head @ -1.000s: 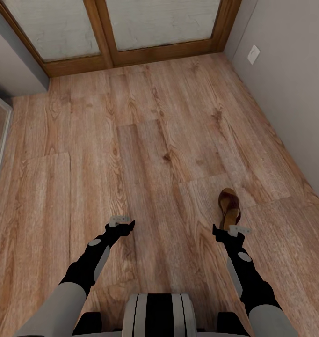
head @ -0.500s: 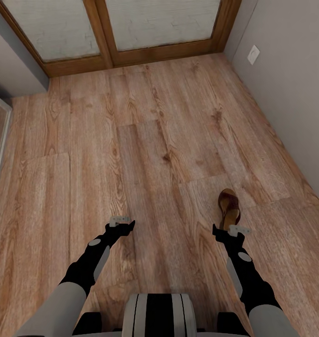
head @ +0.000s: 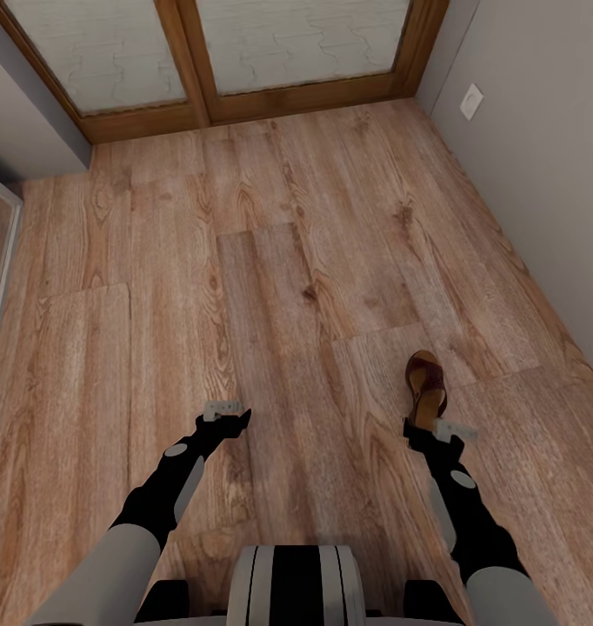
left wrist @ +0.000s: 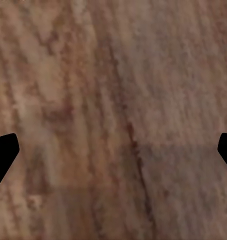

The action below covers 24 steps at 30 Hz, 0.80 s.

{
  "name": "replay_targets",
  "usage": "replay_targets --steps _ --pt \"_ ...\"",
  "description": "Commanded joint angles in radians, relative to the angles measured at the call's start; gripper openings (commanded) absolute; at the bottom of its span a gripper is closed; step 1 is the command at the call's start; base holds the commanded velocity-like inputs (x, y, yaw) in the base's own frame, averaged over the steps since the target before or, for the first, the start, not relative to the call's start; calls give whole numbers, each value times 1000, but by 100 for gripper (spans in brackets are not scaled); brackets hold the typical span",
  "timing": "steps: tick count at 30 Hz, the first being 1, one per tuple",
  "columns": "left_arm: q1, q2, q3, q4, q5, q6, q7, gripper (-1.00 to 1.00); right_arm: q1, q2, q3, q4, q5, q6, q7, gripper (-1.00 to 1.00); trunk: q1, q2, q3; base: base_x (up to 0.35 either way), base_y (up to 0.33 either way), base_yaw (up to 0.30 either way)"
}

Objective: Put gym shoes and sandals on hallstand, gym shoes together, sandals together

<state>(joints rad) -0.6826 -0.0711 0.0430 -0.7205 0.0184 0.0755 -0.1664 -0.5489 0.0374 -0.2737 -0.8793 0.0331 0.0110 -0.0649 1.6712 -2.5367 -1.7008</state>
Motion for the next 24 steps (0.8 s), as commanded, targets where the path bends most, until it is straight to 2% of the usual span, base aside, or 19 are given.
replay_targets --steps 1,4,10,17,24 --pt "0 -1 5 -2 2 7 -7 100 0 1 -17 -1 4 1 -1 100 0 0 0 0 0 0" --pt "0 -1 5 -1 2 7 -7 100 0 0 -40 0 4 1 -1 100 0 0 0 0 0 0" --pt "0 -1 5 -1 2 8 -7 100 0 -1 -47 0 5 1 -1 100 0 0 0 0 0 0" --pt "0 -1 5 -1 3 9 -8 100 0 1 -47 0 8 1 -1 100 3 -2 -28 0 0 8" --pt "0 -1 5 -2 3 9 -8 100 0 1 -47 0 8 1 -1 100 3 -2 -37 0 0 102"
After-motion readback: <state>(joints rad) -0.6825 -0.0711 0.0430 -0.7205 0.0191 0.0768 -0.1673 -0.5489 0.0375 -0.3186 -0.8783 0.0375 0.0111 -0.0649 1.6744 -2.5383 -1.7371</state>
